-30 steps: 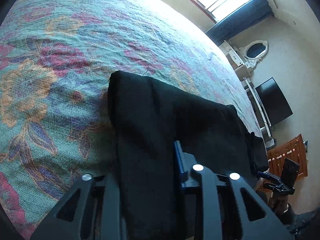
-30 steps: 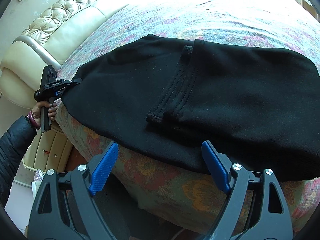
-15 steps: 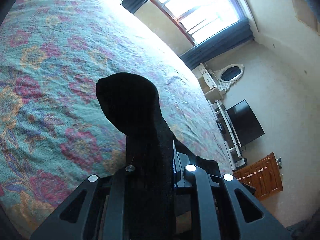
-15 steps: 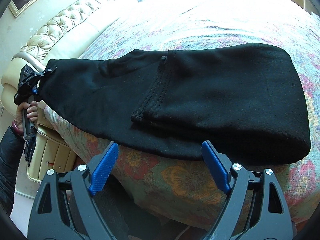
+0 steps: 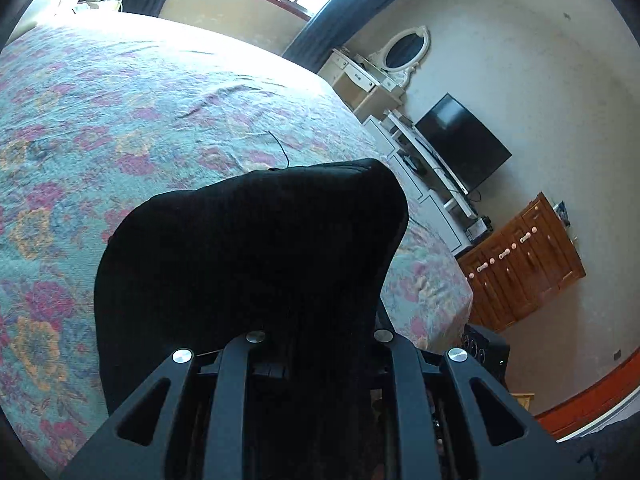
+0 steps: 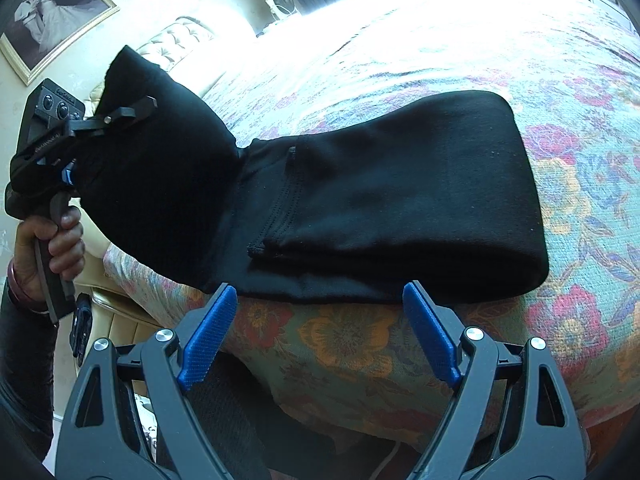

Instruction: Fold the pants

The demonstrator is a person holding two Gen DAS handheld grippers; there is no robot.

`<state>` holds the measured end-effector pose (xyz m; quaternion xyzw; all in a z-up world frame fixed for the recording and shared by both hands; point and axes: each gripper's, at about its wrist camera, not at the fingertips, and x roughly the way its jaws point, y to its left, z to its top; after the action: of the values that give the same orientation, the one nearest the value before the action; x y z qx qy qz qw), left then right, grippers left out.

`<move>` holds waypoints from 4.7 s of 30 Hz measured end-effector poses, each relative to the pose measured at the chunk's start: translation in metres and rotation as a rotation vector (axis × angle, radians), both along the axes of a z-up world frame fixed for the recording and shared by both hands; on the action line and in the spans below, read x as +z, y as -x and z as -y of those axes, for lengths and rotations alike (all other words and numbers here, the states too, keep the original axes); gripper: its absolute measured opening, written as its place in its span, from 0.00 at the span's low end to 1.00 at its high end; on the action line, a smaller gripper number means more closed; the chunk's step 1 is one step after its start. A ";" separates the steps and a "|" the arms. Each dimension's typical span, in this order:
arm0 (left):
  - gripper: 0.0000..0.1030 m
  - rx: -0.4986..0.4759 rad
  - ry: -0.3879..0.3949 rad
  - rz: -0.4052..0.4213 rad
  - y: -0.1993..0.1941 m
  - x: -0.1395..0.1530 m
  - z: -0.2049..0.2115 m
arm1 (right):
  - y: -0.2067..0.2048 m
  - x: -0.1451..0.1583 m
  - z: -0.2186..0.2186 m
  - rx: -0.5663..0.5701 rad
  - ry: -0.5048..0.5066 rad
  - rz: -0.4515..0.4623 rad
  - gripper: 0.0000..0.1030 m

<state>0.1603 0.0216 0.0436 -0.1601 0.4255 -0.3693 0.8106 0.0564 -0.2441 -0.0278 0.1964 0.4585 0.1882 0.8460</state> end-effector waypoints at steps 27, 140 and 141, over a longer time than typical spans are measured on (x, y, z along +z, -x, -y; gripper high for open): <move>0.80 0.248 -0.010 0.005 0.039 -0.058 0.006 | -0.053 -0.008 0.057 -0.088 -0.288 -0.066 0.83; 0.84 0.224 0.162 -0.193 -0.127 -0.157 -0.018 | -0.173 -0.103 0.175 -0.100 -0.571 -0.124 0.33; 0.84 0.229 0.165 -0.191 -0.128 -0.157 -0.018 | -0.173 -0.105 0.175 -0.105 -0.563 -0.127 0.30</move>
<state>0.2888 0.0397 -0.1138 -0.3079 0.4479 -0.2913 0.7872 0.2297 -0.4194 -0.1328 0.4584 0.4294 0.2515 0.7364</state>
